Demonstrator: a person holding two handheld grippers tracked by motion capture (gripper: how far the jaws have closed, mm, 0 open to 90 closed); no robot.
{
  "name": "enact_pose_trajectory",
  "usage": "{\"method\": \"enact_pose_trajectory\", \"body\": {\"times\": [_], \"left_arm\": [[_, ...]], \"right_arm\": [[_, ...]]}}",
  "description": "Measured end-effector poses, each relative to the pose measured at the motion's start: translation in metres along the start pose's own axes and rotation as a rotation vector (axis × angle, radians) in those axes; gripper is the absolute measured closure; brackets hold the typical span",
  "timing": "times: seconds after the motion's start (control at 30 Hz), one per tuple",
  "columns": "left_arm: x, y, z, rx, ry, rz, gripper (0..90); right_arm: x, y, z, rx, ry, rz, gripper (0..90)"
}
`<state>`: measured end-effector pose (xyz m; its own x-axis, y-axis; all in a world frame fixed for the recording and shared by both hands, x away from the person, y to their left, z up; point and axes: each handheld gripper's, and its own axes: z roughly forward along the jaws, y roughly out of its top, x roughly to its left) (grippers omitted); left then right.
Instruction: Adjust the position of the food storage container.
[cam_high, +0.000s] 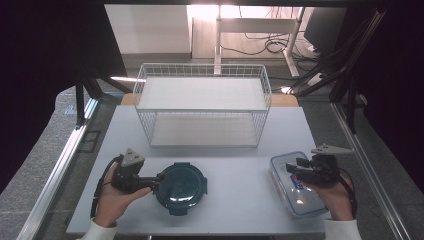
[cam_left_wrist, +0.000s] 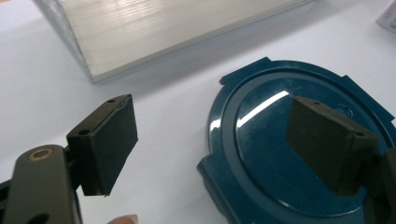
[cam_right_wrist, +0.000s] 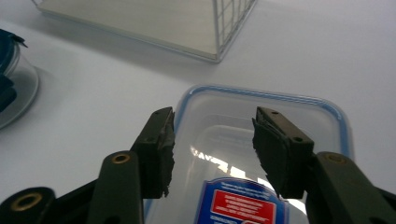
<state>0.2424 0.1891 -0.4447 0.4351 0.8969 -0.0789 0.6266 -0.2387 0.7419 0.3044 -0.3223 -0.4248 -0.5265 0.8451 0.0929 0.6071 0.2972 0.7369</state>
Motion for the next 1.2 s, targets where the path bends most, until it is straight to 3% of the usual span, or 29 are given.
{"method": "enact_pose_trajectory", "body": {"times": [0.07, 0.3, 0.57, 0.67, 0.8, 0.97, 1.2], "left_arm": [[0.001, 0.0, -0.001, -0.003, 0.002, -0.004, 16.6], [-0.001, -0.002, -0.002, 0.002, -0.003, 0.01, 16.5], [0.001, -0.004, -0.002, 0.007, 0.005, 0.01, 16.5], [0.001, -0.005, -0.002, 0.012, 0.007, 0.014, 16.6], [0.002, -0.005, -0.002, 0.01, 0.009, 0.015, 16.5], [0.001, -0.005, -0.002, -0.005, 0.009, 0.02, 16.7], [-0.001, -0.006, 0.0, 0.003, 0.007, 0.03, 16.8]], "right_arm": [[-0.002, 0.0, -0.001, 0.001, -0.004, 0.007, 50.6], [-0.019, -0.002, -0.01, 0.003, -0.042, 0.021, 71.5], [-0.04, -0.01, -0.02, 0.012, -0.095, 0.066, 88.4], [-0.046, -0.012, -0.024, 0.014, -0.118, 0.074, 88.7], [-0.052, -0.017, -0.021, 0.042, -0.186, 0.075, 88.8], [-0.061, -0.023, -0.014, 0.077, -0.22, 0.079, 88.8], [-0.073, -0.029, 0.001, 0.155, -0.205, 0.073, 88.9]]}}
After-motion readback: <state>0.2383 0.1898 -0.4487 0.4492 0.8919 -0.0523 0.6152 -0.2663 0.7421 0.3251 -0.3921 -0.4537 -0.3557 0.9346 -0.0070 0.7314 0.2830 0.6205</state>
